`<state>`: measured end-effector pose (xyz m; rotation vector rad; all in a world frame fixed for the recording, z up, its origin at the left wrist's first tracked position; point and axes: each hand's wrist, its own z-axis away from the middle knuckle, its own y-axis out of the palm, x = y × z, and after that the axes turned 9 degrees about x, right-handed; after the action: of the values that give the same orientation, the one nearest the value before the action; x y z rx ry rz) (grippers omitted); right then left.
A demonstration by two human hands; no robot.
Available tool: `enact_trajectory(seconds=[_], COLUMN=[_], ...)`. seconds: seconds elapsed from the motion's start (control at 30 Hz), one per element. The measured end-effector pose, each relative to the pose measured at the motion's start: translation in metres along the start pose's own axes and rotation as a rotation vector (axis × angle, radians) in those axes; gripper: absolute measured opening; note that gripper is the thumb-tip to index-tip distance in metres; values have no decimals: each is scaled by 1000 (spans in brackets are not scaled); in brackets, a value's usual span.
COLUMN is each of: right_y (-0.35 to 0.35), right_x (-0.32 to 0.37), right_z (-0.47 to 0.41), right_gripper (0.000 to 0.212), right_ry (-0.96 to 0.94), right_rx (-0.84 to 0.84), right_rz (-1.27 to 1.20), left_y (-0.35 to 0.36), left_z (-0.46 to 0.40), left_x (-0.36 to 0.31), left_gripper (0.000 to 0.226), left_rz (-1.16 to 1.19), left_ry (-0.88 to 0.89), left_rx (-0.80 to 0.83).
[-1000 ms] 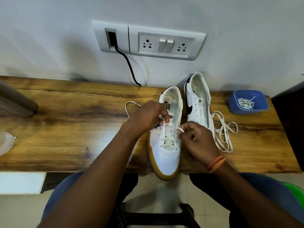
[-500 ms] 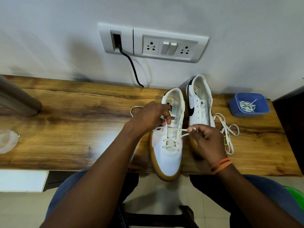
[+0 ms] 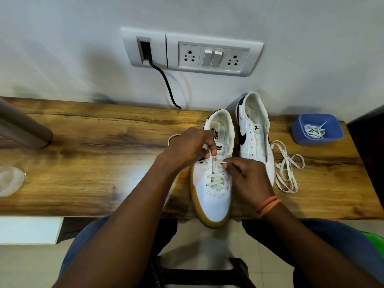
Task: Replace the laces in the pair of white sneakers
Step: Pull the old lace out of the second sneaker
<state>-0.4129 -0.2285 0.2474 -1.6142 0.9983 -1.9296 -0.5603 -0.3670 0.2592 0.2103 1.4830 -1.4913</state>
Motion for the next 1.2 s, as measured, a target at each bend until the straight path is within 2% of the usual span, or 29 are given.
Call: enact_trajectory(seconds=[0.1,0.17,0.3,0.43,0.5,0.6,0.77,0.83,0.97,1.03,1.1,1.2], right_y=[-20,-26,-9,19,21,7,-30,-30,-4,10,17,6], right_x=[-3,-3,9,11,9,5,-7,-1,16,19,18,11], right_z=[6,6,1,-12,-13,-5,4,3,-5,-12,-15,-11], right_gripper=[11,13,31,8,1,16,28,25,18,4,14,16], right_ry=[33,-30,-130,-155,-149,-122,-98,-129,-187,-158,-146,-148], right_rx=[-99,-133,-15,-20,-14,19,-114,-123,-28,22,27,55], right_rz=[-91,21,282,433,437,392,273,334,490,532,545,433], left_y=[1,1,2,2,2,1,0,0,1,2,2,2], left_z=[-1,0,0,0,0,0,0,1,-1,-2,-3,-3], left_x=[1,0,1,0,1,0,-1,-3,2,3,4,5], left_gripper=[26,32,32,29,24,32,22,21,22,37,43,40], left_rz=[-5,1,7,12,-7,3,-16,-15,-12,6,0,-3], left_ry=[-13,-16,-15,0,4,5,0,1,13,18,19,23], left_rx=[-5,-4,-21,-15,-14,-2,1,-2,-11,2,14,6])
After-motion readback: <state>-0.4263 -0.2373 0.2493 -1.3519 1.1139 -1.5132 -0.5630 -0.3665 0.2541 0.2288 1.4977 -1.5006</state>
